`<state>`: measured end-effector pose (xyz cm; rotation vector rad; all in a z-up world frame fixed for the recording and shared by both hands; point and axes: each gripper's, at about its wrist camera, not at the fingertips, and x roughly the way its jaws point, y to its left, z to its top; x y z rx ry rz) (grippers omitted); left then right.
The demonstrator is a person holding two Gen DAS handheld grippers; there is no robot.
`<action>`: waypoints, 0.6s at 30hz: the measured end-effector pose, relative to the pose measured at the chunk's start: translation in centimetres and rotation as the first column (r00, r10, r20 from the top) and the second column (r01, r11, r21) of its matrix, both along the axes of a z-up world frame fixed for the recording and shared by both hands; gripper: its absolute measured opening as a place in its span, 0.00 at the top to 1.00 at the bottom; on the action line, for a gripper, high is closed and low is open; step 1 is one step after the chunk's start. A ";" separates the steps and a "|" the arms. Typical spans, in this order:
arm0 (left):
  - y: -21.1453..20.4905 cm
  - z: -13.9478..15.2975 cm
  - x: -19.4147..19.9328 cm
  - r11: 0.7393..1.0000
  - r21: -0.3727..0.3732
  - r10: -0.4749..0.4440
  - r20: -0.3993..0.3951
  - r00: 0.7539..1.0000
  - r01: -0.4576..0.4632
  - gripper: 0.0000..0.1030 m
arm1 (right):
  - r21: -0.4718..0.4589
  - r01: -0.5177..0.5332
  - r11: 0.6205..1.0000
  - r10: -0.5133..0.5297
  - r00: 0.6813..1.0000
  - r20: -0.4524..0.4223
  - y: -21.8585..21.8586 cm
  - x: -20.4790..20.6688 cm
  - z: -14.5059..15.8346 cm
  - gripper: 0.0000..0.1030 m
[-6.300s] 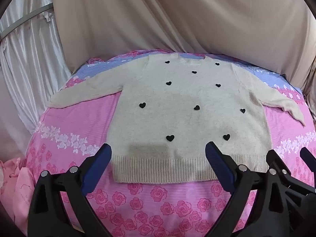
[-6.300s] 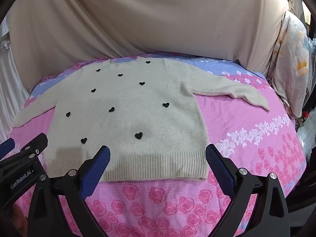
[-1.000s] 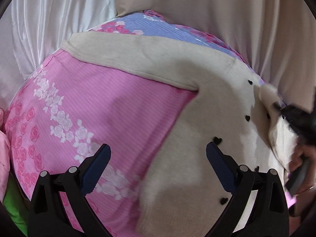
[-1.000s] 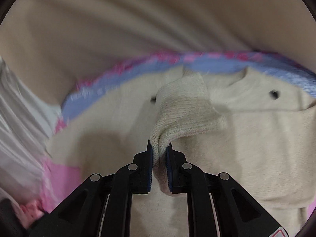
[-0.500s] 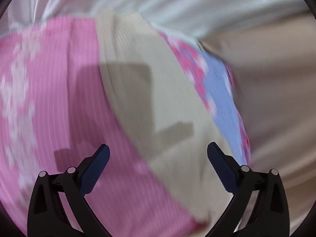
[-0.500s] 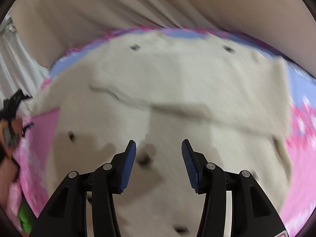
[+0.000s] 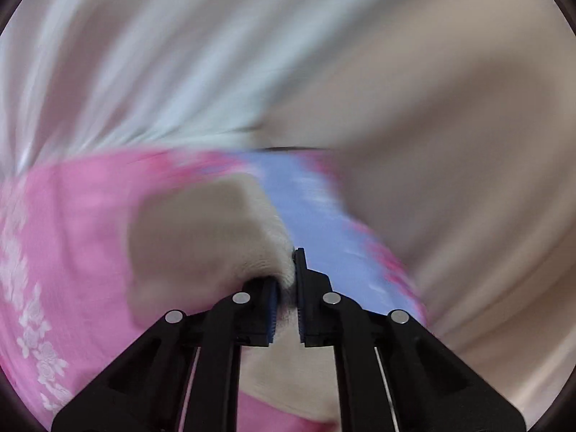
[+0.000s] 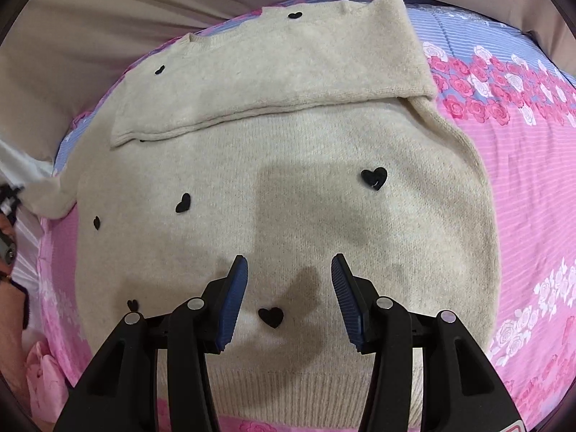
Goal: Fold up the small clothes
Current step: 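Fold the sleeve across the sweater body with the right gripper while the left gripper grasps the hem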
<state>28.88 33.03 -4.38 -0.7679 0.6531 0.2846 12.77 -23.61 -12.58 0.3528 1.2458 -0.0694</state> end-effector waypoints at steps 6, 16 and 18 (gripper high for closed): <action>-20.4 9.2 1.6 0.870 0.170 -0.485 0.130 0.865 0.463 0.93 | 0.027 0.042 0.999 -0.042 0.999 0.032 -1.5 -0.6 0.5 0.52; -44.4 -1.2 -2.5 0.566 0.256 -0.742 -0.257 0.620 0.784 0.42 | 0.036 0.195 0.980 -0.197 0.979 0.059 -7.5 -3.5 1.1 0.51; -44.2 -2.0 -4.3 0.571 0.208 -0.752 -0.257 0.608 0.794 0.35 | 0.043 0.187 0.981 -0.190 0.978 0.088 -8.1 -2.7 1.9 0.51</action>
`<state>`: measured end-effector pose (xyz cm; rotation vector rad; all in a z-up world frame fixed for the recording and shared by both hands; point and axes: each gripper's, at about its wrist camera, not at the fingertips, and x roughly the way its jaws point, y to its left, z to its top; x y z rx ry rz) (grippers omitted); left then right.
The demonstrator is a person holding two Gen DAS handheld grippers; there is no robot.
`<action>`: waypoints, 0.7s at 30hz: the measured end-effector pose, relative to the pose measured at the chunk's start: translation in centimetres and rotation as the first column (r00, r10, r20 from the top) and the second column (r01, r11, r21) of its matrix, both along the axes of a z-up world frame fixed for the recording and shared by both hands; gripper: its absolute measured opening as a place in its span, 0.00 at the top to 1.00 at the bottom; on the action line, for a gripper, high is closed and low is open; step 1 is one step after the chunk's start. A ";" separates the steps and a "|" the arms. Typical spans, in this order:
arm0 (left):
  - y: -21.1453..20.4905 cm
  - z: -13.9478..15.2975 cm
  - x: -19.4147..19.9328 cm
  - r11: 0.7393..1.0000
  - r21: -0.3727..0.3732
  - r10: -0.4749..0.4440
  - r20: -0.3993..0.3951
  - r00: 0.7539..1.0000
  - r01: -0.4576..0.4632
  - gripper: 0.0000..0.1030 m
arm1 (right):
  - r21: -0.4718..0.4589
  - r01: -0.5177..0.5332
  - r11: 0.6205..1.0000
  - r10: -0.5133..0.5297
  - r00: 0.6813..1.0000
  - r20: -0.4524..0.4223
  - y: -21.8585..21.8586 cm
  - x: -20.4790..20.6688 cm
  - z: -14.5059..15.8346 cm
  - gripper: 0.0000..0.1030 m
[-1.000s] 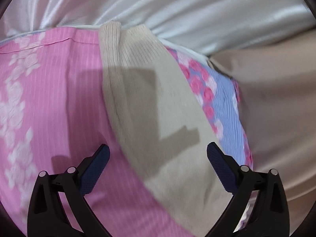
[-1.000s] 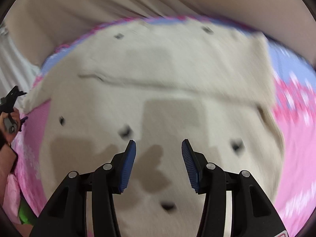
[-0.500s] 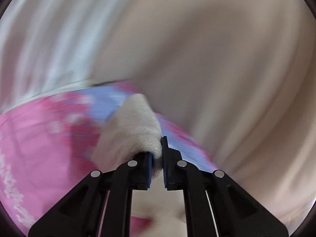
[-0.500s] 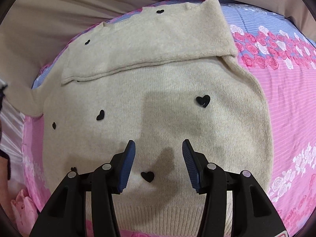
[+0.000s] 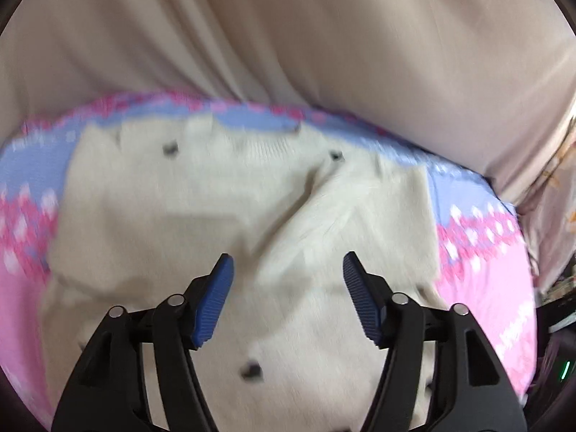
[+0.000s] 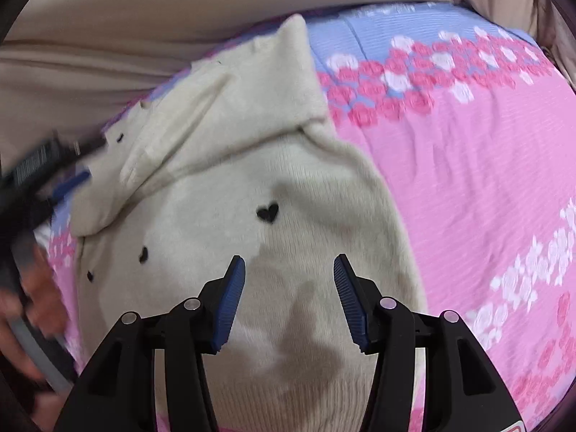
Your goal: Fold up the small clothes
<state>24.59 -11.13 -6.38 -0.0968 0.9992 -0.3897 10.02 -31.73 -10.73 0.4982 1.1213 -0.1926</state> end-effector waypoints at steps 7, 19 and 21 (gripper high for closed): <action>6.9 -0.6 -3.4 0.996 0.025 0.092 -0.054 0.994 -0.091 0.23 | -0.033 -0.147 0.989 0.149 0.986 0.071 1.0 9.5 1.5 0.46; 15.3 -0.6 -5.1 0.971 0.027 0.239 -0.071 0.968 -0.238 0.20 | 0.021 -0.040 0.999 0.035 0.980 0.196 -0.2 17.6 3.1 0.95; 15.1 -0.7 -4.9 0.973 0.026 0.230 -0.066 0.971 -0.229 0.20 | -0.013 -0.024 1.000 0.027 0.963 0.268 -0.5 17.1 6.0 0.95</action>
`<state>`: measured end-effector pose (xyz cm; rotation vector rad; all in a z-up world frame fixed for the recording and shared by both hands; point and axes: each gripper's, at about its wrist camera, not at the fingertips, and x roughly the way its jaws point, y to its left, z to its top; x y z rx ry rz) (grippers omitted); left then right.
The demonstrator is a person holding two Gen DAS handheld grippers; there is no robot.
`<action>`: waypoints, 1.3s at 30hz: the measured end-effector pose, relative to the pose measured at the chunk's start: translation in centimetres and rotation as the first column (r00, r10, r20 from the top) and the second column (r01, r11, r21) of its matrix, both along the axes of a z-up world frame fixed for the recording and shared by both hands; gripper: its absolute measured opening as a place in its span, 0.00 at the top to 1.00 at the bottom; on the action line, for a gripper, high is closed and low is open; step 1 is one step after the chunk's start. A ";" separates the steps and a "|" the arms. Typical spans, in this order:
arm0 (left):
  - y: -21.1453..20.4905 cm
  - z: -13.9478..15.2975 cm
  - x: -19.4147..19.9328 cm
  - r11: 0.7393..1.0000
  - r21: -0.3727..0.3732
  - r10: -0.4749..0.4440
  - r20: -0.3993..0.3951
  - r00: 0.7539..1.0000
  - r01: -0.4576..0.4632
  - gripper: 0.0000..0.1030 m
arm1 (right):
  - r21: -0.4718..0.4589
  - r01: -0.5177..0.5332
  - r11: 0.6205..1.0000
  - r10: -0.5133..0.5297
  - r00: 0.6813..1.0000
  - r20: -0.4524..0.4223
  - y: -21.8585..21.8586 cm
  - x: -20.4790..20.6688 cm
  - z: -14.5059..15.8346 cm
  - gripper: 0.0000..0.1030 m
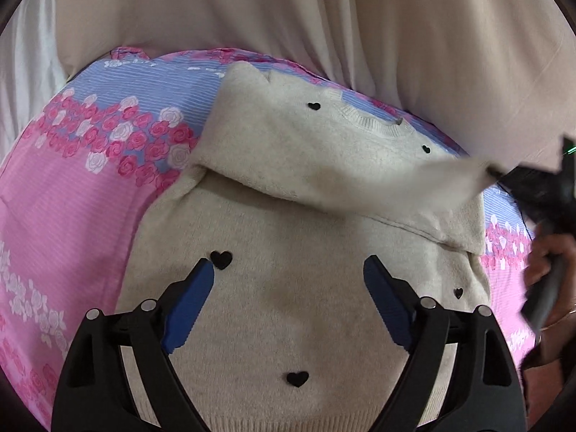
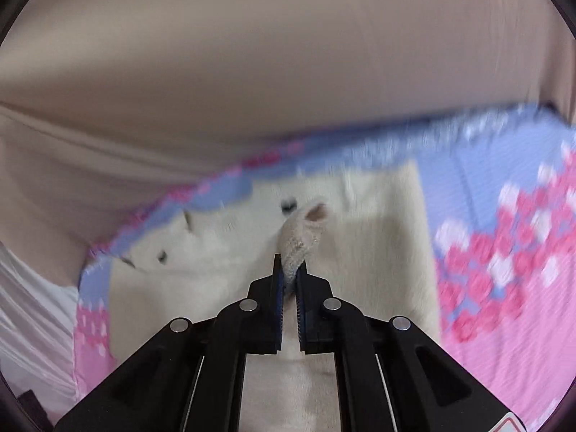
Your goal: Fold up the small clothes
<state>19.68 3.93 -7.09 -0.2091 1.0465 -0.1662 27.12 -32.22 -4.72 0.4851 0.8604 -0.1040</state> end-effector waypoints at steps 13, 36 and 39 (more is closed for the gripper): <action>2.2 -3.5 0.4 0.997 -0.019 0.073 -0.097 0.993 -0.075 0.17 | -0.106 0.051 0.993 -0.072 0.976 -0.204 -2.3 -4.5 -6.0 0.70; 12.3 -8.3 -11.4 0.903 -0.345 0.123 -0.366 0.923 -0.257 0.35 | 0.095 0.021 0.995 0.011 0.947 -0.321 2.5 -29.3 -10.8 0.63; 10.9 -8.4 -11.4 0.941 -0.268 0.111 -0.327 0.939 -0.205 0.66 | 0.143 0.029 0.989 0.017 0.950 -0.311 2.1 -28.8 -10.9 0.89</action>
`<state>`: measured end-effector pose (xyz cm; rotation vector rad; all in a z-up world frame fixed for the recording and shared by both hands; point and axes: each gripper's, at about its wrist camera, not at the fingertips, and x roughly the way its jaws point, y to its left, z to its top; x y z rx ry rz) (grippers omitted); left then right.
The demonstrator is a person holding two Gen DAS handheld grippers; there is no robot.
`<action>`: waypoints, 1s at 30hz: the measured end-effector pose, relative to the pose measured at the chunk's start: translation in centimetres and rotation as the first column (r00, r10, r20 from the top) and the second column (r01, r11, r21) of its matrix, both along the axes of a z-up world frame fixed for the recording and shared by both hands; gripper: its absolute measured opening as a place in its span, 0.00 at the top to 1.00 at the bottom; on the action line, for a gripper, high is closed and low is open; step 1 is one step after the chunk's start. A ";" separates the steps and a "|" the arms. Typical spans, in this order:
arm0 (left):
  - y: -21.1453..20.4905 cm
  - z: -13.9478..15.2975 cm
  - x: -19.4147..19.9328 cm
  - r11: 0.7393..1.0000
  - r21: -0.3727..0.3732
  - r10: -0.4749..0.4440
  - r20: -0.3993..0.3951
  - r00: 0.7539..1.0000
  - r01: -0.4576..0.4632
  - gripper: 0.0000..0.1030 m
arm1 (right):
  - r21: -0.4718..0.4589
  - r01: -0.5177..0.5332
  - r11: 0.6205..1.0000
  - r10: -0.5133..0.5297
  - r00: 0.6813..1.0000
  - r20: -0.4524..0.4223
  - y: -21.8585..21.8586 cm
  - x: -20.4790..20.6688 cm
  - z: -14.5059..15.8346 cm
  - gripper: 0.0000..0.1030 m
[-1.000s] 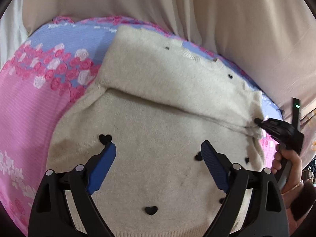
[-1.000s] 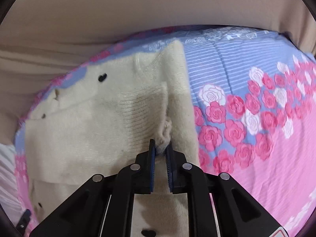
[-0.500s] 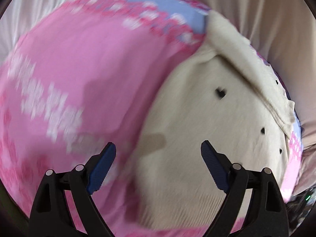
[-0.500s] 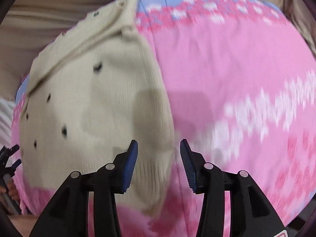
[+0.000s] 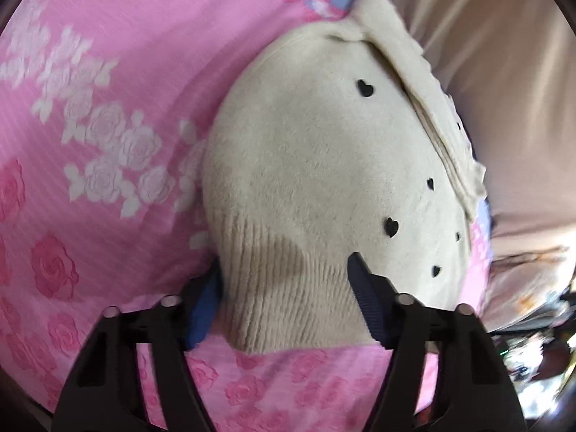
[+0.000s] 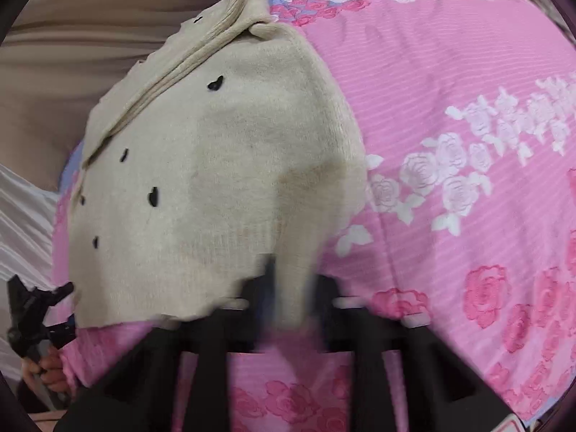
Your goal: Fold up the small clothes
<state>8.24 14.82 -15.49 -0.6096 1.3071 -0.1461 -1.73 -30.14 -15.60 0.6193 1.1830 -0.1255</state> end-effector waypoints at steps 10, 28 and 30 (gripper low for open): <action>1.8 4.6 -2.9 0.982 -0.189 0.010 0.044 0.999 -0.002 0.96 | 0.067 0.015 0.998 -0.025 0.988 0.151 -1.5 -3.5 5.9 0.92; 5.2 19.0 -11.3 0.951 -0.306 0.137 0.273 0.952 -0.049 0.96 | 0.080 -0.140 0.987 0.095 0.907 0.410 -2.6 -13.8 18.5 0.92; 4.3 20.8 -8.9 0.950 -0.312 0.117 0.322 0.940 -0.011 0.96 | 0.069 -0.112 0.991 0.068 0.888 0.455 -3.1 -11.8 19.8 0.92</action>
